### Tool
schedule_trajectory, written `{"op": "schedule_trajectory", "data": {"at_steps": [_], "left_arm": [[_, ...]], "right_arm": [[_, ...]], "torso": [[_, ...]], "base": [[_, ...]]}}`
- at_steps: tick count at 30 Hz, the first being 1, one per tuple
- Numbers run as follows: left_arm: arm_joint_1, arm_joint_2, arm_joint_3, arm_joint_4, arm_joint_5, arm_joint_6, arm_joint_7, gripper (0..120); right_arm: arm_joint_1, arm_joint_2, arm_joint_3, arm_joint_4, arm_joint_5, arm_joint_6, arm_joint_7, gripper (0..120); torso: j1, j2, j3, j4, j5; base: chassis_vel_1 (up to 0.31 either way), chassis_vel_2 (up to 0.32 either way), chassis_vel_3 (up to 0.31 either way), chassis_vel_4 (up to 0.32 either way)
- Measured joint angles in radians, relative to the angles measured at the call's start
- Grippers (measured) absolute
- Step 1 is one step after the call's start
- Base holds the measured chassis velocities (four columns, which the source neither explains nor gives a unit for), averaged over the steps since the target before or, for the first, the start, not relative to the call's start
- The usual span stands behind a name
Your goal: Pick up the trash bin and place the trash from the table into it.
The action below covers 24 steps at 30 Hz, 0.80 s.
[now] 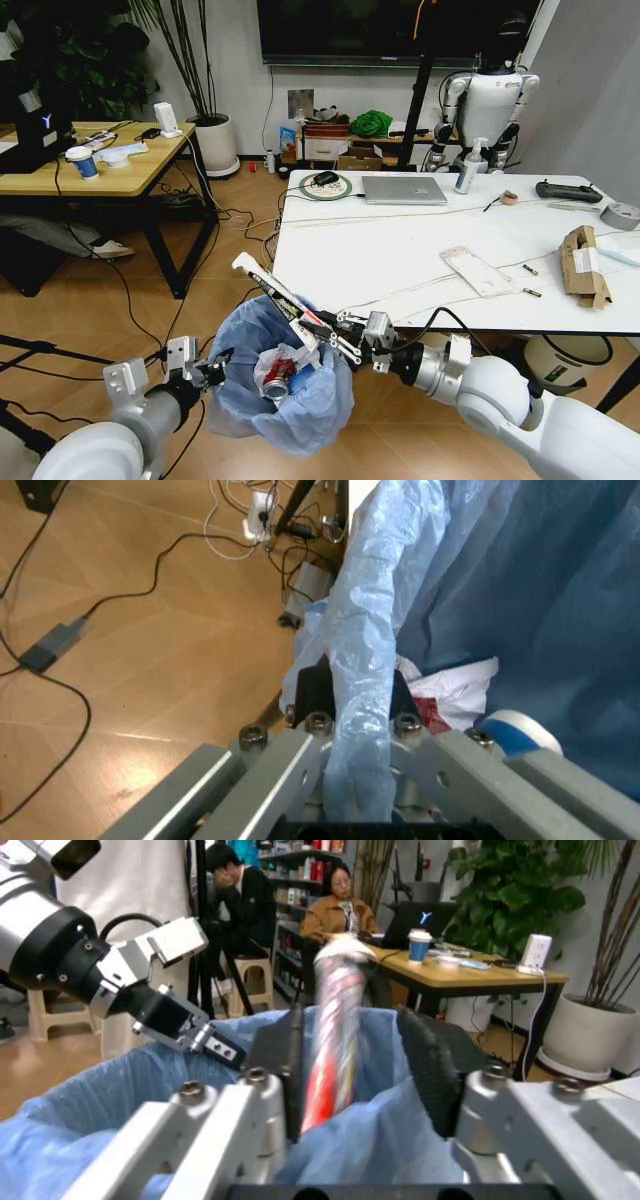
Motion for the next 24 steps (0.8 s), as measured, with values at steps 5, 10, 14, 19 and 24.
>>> {"op": "schedule_trajectory", "data": {"at_steps": [5, 10, 14, 19, 24], "left_arm": [[0.003, -0.004, -0.002, -0.002, 0.002, 0.001, -0.001, 0], [0.005, -0.008, -0.005, -0.003, 0.009, 0.003, 0.0, 0], [0.012, -0.021, -0.011, 0.003, 0.03, 0.003, 0.003, 0], [0.001, -0.038, -0.001, 0.021, 0.064, 0.001, 0.021, 0], [-0.011, -0.033, 0.001, 0.039, 0.082, -0.004, 0.045, 0]], "right_arm": [[-0.014, -0.001, 0.021, 0.001, -0.003, 0.004, 0.0, 58], [-0.019, 0.011, 0.051, -0.001, -0.002, 0.006, 0.018, 73], [-0.023, 0.076, 0.132, -0.034, 0.047, -0.007, 0.128, 86], [-0.12, 0.196, 0.413, -0.194, 0.084, 0.022, 0.267, 100], [-0.262, 0.256, 0.634, -0.259, 0.037, 0.044, 0.248, 100]], "torso": [[0.0, 0.0, 0.0, 0.0, 0.0], [0.0, 0.0, 0.0, -0.0001, 0.0], [0.0, 0.0, 0.0, 0.0003, 0.0], [0.0, 0.0, 0.0, 0.0004, 0.0003], [0.0, 0.0, 0.0, -0.0004, 0.0005]], "base": [[0.0, 0.0, 0.0, 0.0], [0.0, 0.0, 0.0, 0.0], [0.0, 0.0, 0.0, 0.0], [0.0, 0.0, 0.0, 0.0], [0.0, 0.0, 0.0, 0.0]]}}
